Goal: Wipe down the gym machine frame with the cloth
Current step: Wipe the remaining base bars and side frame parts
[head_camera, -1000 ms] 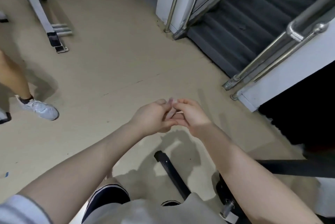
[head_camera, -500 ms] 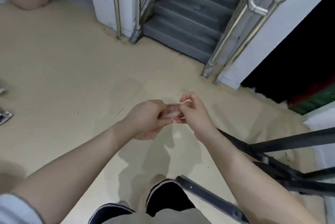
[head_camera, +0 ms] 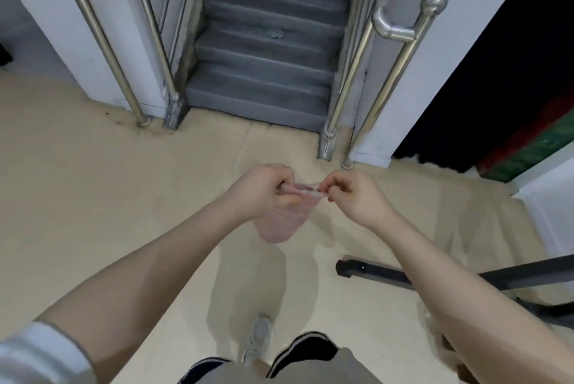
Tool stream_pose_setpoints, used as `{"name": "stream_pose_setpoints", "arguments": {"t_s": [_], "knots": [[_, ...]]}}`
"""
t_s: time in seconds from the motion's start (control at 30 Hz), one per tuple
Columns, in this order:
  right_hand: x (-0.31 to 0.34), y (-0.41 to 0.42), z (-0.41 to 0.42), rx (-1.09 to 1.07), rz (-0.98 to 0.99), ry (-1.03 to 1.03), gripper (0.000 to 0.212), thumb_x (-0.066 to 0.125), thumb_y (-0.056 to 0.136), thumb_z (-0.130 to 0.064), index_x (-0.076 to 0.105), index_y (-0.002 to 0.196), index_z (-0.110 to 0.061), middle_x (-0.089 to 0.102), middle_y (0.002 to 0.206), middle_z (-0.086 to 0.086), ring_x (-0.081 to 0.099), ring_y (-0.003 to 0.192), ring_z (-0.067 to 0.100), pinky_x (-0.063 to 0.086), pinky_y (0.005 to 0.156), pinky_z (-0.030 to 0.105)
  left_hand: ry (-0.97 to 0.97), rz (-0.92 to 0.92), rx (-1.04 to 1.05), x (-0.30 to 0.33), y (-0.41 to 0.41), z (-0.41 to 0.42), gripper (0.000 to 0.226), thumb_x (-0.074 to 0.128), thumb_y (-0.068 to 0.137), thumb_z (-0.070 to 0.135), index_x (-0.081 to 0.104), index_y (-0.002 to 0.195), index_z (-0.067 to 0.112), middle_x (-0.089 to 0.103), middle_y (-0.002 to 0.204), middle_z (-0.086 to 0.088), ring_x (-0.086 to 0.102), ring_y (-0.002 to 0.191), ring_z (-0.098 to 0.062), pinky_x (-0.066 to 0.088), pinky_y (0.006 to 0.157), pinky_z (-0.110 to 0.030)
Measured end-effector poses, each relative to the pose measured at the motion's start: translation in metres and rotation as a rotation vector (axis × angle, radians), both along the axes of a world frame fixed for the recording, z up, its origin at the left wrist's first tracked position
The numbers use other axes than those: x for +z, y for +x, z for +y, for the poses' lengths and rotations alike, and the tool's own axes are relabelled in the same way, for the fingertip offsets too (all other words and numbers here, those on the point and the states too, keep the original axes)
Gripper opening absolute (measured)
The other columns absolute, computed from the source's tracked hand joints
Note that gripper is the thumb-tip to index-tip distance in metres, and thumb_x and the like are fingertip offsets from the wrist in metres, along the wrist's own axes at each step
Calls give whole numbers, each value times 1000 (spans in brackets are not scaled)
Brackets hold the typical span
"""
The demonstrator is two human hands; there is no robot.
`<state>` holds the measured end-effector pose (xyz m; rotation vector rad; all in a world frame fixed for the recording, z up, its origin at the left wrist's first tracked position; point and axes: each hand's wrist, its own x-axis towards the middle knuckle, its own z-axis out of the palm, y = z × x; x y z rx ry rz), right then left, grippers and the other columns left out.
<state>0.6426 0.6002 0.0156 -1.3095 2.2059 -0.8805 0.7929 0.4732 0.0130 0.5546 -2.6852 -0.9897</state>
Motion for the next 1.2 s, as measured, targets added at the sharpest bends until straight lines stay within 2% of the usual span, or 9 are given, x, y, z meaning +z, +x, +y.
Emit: {"name": "stream_pose_setpoints", "arguments": {"t_s": [0.07, 0.17, 0.37, 0.5, 0.57, 0.67, 0.93, 1.1, 1.2], "knots": [[7, -40, -22, 100, 219, 7, 19, 54, 85, 1, 72, 90, -5, 66, 81, 2, 51, 67, 5, 36, 62, 6, 2, 4, -21, 6, -43, -30, 23, 72, 81, 20, 53, 72, 12, 52, 73, -3, 46, 67, -17, 31, 56, -21], [13, -99, -54, 175, 387, 22, 16, 63, 87, -12, 68, 101, -7, 66, 94, 7, 61, 85, 19, 47, 78, 27, 18, 8, -33, 11, -105, -72, 25, 73, 79, 22, 51, 71, 14, 47, 65, 3, 41, 60, -14, 29, 51, -19], [10, -222, -125, -78, 244, -67, 6, 68, 86, -11, 66, 91, -9, 67, 97, 9, 62, 93, 26, 49, 83, 38, 173, 71, -94, 4, -240, -158, 21, 74, 78, 17, 56, 69, 14, 54, 66, 1, 43, 60, -9, 33, 58, -25], [11, -318, -178, -251, 5, -118, 26, 67, 85, -10, 52, 81, -30, 61, 81, -8, 58, 70, 1, 46, 70, 21, 234, 81, -163, 1, -343, -223, 25, 71, 81, 24, 52, 65, 19, 54, 63, 6, 42, 56, -2, 33, 55, -17], [16, -364, -201, -286, -49, -131, 31, 64, 87, -7, 49, 86, -34, 60, 89, -8, 60, 73, 4, 43, 68, 17, 201, 77, -230, 5, -396, -253, 27, 69, 82, 21, 50, 65, 17, 50, 62, 8, 39, 53, 0, 31, 52, -12], [23, -428, -236, -325, -53, -90, 30, 60, 88, -5, 51, 98, -32, 61, 101, 1, 63, 83, 20, 46, 66, 17, 92, 64, -284, 12, -471, -293, 22, 69, 83, 19, 51, 71, 19, 50, 63, 10, 41, 51, 1, 34, 52, -10], [19, -583, -311, -552, 100, -69, 13, 56, 90, -2, 66, 97, -8, 61, 90, -2, 48, 63, -1, 36, 56, 2, 52, 35, -287, 9, -644, -361, 15, 65, 86, 17, 51, 87, 23, 54, 68, 10, 48, 59, -1, 38, 54, -7], [18, -666, -361, -679, 122, -136, 24, 44, 90, 3, 62, 104, -5, 58, 93, -1, 56, 81, 18, 41, 68, 23, 28, 29, -247, 11, -741, -390, 6, 61, 88, 16, 56, 90, 16, 64, 86, -8, 57, 73, -19, 49, 74, -31], [14, -706, -390, -699, 134, -164, 27, 44, 92, 1, 58, 115, -4, 61, 104, 3, 58, 95, 18, 37, 76, 17, -119, -14, -215, 10, -791, -406, 21, 57, 90, 18, 55, 110, 11, 63, 97, -8, 59, 89, -26, 49, 79, -37]]}}
